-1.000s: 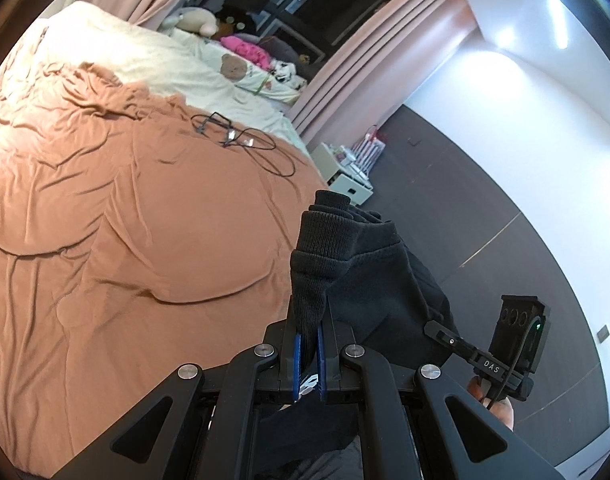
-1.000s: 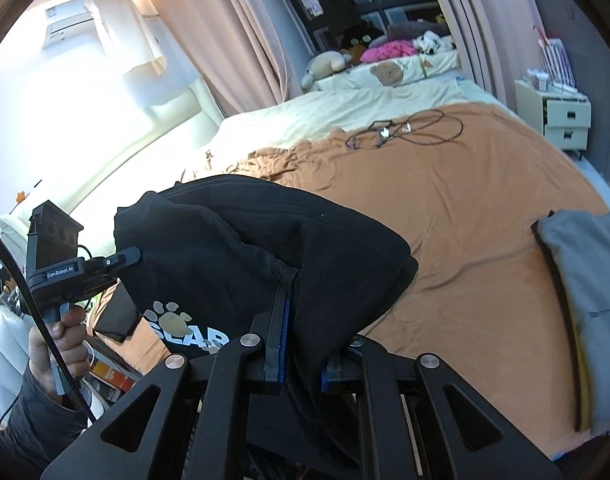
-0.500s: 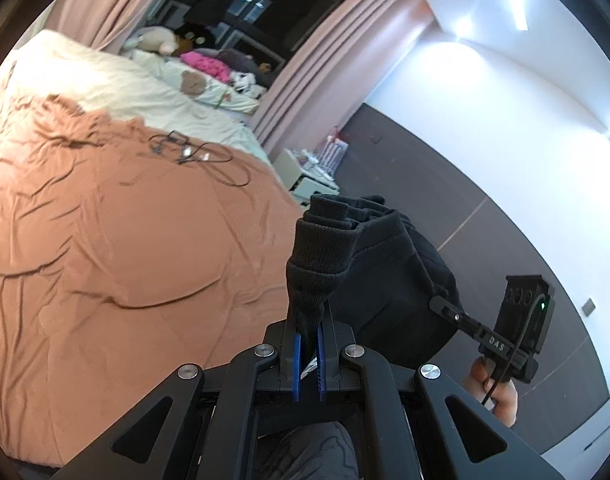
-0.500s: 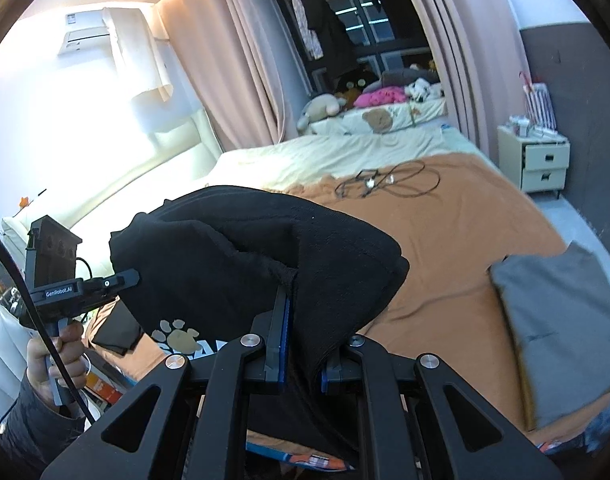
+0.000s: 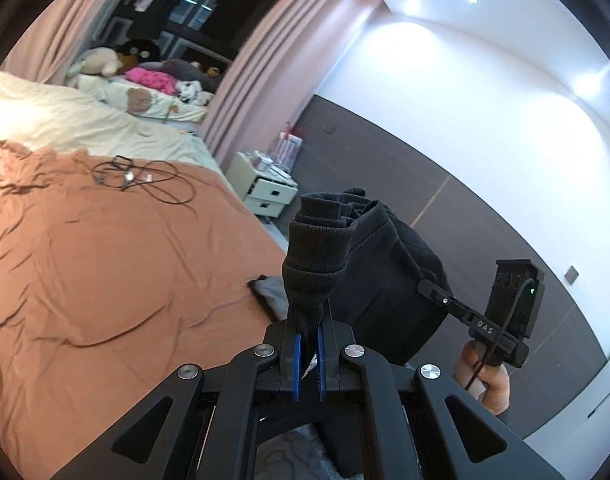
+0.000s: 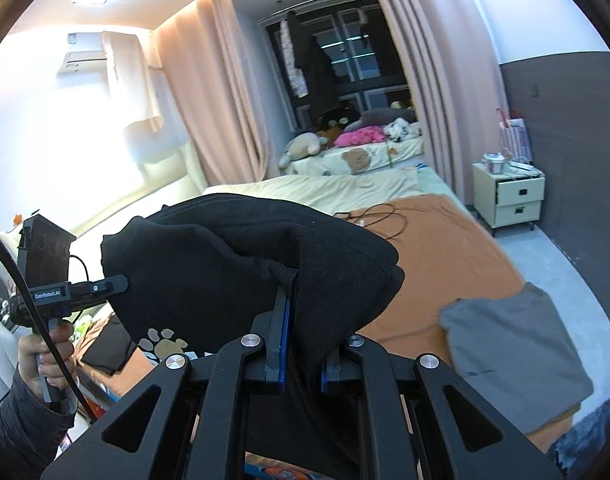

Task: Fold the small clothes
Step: 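Carry the held sweatshirt up and away from the bed with both tools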

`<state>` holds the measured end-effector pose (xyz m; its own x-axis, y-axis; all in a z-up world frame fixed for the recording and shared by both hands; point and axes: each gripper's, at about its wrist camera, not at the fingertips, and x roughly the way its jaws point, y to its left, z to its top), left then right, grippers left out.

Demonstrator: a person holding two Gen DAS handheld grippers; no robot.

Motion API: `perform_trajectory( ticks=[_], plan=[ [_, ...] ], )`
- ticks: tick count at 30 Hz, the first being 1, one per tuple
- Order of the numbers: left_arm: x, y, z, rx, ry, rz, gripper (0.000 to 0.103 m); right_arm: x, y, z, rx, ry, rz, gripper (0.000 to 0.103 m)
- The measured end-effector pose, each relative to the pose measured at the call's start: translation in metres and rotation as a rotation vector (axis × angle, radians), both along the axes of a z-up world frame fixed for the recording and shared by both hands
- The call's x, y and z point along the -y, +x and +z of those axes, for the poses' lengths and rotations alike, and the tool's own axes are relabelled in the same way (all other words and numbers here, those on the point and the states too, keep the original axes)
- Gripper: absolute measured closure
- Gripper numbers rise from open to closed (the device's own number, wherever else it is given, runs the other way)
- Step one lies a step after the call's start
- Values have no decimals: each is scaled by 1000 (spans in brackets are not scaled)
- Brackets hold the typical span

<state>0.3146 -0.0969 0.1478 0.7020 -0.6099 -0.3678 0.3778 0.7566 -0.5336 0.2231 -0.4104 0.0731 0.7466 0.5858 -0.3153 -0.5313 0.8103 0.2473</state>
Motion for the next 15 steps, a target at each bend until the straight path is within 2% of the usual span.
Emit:
perform_trajectory(
  ticks=[9,15],
  plan=[
    [70,33,4,10,10,-115,97,36,-41,-2,31,8,-112,96],
    [119,54,4,18,19,-197,98,46,-59,-2,44,-10,-194,96]
  ],
)
